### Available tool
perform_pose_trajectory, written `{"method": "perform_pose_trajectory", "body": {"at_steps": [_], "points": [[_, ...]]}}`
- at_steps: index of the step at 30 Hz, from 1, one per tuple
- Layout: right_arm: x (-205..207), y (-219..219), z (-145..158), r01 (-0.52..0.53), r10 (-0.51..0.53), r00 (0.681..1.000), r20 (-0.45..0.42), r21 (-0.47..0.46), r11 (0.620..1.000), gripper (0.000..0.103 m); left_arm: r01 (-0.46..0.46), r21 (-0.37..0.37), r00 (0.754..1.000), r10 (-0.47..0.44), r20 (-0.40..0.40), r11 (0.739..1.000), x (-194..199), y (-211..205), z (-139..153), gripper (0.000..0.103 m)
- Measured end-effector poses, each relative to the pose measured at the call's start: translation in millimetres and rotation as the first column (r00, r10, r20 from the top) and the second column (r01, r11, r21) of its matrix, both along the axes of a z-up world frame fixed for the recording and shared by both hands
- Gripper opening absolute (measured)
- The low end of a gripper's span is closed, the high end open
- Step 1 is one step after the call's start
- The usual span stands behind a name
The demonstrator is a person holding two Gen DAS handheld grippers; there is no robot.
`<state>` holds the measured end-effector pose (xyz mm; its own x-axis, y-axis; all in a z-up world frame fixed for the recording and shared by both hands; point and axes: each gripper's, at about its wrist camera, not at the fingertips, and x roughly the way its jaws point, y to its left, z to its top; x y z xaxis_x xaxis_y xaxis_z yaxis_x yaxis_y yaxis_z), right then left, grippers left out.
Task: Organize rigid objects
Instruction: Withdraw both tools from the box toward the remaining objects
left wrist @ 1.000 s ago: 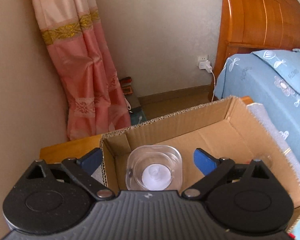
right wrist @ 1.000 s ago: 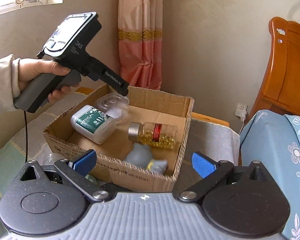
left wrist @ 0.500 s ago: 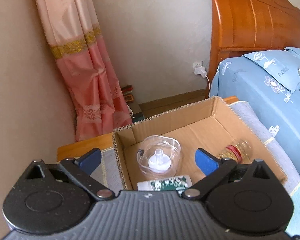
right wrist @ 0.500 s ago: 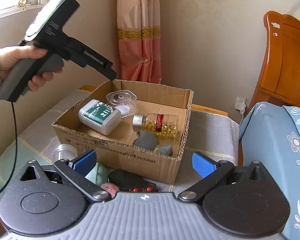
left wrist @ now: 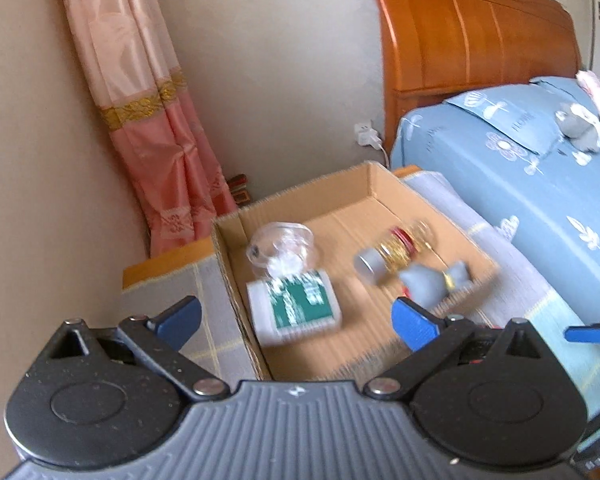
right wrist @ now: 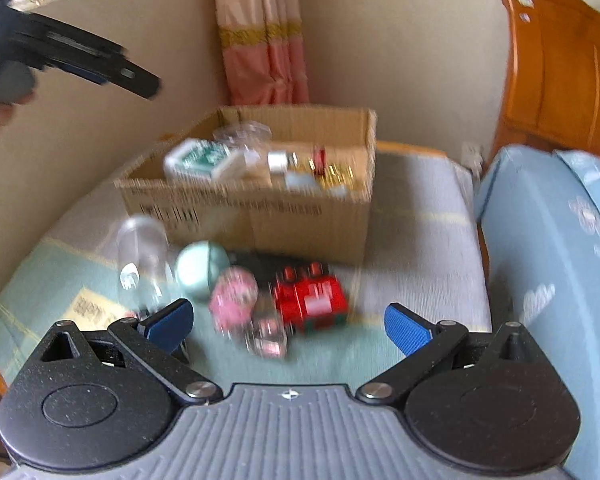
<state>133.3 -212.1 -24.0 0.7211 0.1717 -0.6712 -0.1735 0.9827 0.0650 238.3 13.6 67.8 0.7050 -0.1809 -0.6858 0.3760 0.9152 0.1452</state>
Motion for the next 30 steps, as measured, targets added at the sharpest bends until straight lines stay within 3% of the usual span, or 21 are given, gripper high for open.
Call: {"method": "perform_pose_trajectory", "body": {"at_steps": [6,12,21,30], "points": [[-18,-3,-35,0.081,-0.08,0.995,-0.063,0.004,0.997,0.103,0.005,-0.015,1.0,-0.005,-0.026,1.0,-36,6,-23,0.101],[-32,3,-61,0.099,-0.107,0.99,-0.087,-0.087,0.991,0.103,0.018,-0.028,0.998,-0.019,-0.057,0.999,-59,11,-47,0.101],[-37,3,-66,0.09,-0.095,0.994,-0.045,-0.093,0.992,0.103,0.07,-0.059,0.991,-0.077,-0.11,0.996,-74,12,-88,0.101],[-37,2,-68,0.073,-0.077,0.997,-0.033,-0.09,0.993,0.103,0.154,0.03,0.985,-0.151,-0.083,0.988,-62,3,-111,0.101]]}}
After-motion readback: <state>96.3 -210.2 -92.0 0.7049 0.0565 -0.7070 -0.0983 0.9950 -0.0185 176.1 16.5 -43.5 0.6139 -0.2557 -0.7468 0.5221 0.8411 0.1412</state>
